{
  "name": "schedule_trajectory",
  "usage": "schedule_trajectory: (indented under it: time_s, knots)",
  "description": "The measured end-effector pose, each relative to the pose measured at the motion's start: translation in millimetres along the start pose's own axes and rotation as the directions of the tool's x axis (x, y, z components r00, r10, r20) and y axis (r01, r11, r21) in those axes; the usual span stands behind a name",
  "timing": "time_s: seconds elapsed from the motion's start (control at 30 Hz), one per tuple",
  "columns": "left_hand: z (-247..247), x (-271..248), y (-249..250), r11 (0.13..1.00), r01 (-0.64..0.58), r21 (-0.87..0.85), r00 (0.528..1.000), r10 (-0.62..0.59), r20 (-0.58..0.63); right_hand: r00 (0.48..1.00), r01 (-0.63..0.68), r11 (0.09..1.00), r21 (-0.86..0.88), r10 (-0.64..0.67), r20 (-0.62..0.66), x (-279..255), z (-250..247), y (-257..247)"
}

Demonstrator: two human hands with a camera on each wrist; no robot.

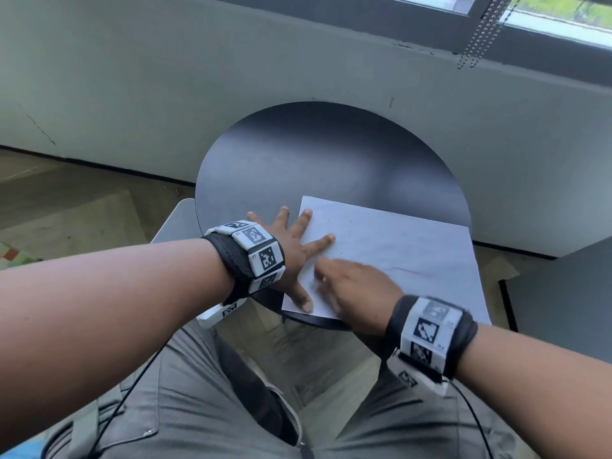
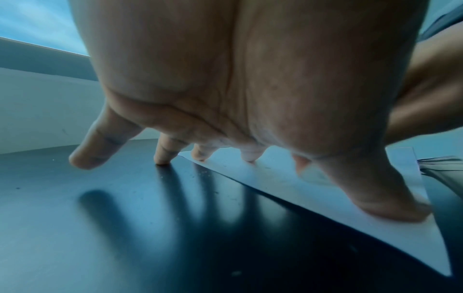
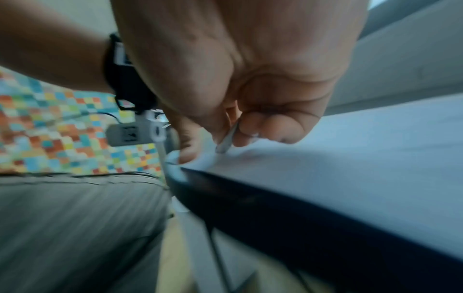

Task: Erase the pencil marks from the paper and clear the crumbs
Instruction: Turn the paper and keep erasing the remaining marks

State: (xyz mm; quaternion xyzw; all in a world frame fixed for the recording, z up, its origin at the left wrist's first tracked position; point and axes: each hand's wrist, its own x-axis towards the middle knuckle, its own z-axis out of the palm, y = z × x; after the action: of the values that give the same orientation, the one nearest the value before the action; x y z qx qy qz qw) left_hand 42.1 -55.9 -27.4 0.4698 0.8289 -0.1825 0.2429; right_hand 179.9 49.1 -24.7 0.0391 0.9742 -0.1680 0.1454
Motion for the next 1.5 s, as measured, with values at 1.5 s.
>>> schedule_trajectory:
  time_s: [1.5]
  knots:
    - [13, -1, -27, 0.992, -0.096, 0.08, 0.992, 0.102, -0.08, 0.999, 0.045, 0.999, -0.006, -0.045, 0.017, -14, 17, -35]
